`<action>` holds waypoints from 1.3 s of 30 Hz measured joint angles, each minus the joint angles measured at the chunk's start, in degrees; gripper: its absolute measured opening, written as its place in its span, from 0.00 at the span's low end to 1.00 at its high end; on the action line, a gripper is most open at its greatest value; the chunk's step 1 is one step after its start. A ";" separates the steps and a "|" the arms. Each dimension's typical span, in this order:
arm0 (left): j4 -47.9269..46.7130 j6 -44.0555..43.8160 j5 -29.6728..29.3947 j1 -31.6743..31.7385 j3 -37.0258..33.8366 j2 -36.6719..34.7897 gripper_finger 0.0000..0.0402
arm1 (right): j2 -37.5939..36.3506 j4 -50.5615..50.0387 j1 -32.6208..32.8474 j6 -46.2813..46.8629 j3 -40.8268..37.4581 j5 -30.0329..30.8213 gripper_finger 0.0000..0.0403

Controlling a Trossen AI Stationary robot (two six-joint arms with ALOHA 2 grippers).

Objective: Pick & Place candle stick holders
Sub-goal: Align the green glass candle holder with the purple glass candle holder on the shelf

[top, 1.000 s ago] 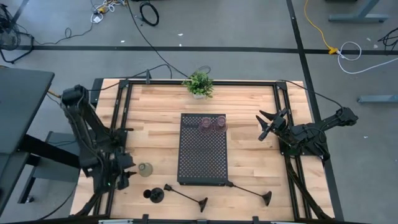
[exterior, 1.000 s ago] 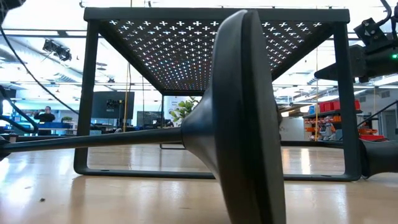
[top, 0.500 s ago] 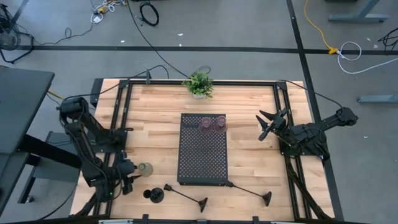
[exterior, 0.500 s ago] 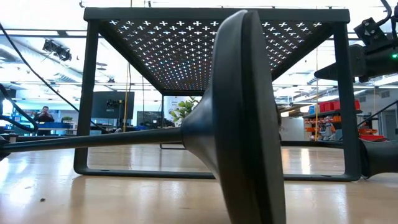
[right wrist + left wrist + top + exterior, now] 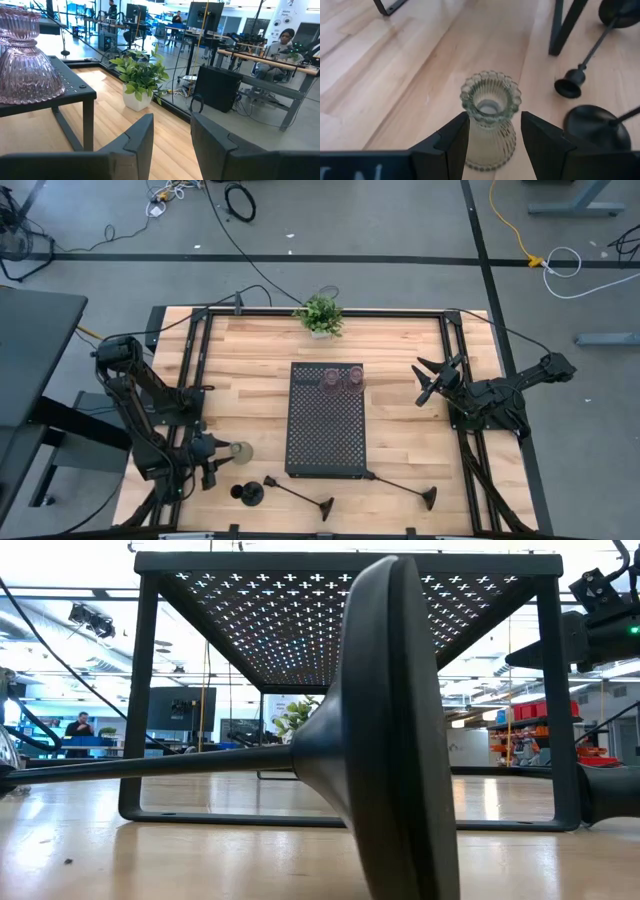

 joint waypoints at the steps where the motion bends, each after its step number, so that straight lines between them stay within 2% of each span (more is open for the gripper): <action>1: 0.10 0.46 0.05 0.45 0.00 0.00 0.45 | 0.00 0.00 0.00 0.00 0.00 0.00 0.32; 5: 0.23 1.26 0.62 2.15 0.02 0.00 0.45 | -0.01 0.00 0.02 0.00 0.02 0.00 0.32; 10: 2.10 5.06 -2.79 2.55 0.02 0.02 0.45 | 0.00 0.00 0.02 0.02 0.01 0.00 0.32; 17: 2.84 5.13 -2.45 3.58 0.02 0.17 0.45 | 0.00 0.00 0.02 0.00 0.00 0.02 0.32; 26: 6.71 3.72 -2.69 5.28 0.02 8.07 0.45 | 0.00 -0.02 0.02 0.00 0.02 0.00 0.32; 32: 8.82 3.55 -6.97 5.41 0.02 9.75 0.52 | 0.00 -0.02 0.00 0.02 0.02 0.02 0.32; 39: 9.35 3.60 -8.18 6.76 0.02 9.75 0.60 | 0.00 -0.02 0.02 0.02 0.02 0.00 0.32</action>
